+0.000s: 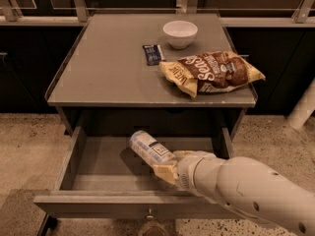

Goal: Place blue plastic bottle into top drawer

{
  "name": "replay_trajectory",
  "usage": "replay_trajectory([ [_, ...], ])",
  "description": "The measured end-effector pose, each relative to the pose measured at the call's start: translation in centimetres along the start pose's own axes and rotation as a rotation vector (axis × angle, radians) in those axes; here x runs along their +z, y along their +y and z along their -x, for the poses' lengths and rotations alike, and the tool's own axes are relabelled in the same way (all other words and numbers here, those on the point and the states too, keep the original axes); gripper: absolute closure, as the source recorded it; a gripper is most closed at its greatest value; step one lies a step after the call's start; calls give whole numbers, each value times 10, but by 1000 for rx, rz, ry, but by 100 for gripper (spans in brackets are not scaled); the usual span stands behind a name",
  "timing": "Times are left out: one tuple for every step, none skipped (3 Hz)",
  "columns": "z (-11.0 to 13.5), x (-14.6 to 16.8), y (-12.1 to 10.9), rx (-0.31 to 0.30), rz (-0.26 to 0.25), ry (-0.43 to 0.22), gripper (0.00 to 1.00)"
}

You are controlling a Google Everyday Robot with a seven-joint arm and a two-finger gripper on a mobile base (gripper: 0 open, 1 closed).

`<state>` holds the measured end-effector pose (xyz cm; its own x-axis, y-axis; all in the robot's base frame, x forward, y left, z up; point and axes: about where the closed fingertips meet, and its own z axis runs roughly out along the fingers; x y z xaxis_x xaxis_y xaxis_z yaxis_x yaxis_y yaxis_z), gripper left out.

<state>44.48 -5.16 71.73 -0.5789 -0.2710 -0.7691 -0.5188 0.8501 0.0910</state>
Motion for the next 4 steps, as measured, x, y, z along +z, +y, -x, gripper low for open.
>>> replay_trajectory([
  [-23,5,-19,94,-51,23,100],
  [-35,11,-32,163,-79,32,100],
  [-35,11,-32,164,-79,31,81],
  [-35,11,-32,163,-79,31,57],
])
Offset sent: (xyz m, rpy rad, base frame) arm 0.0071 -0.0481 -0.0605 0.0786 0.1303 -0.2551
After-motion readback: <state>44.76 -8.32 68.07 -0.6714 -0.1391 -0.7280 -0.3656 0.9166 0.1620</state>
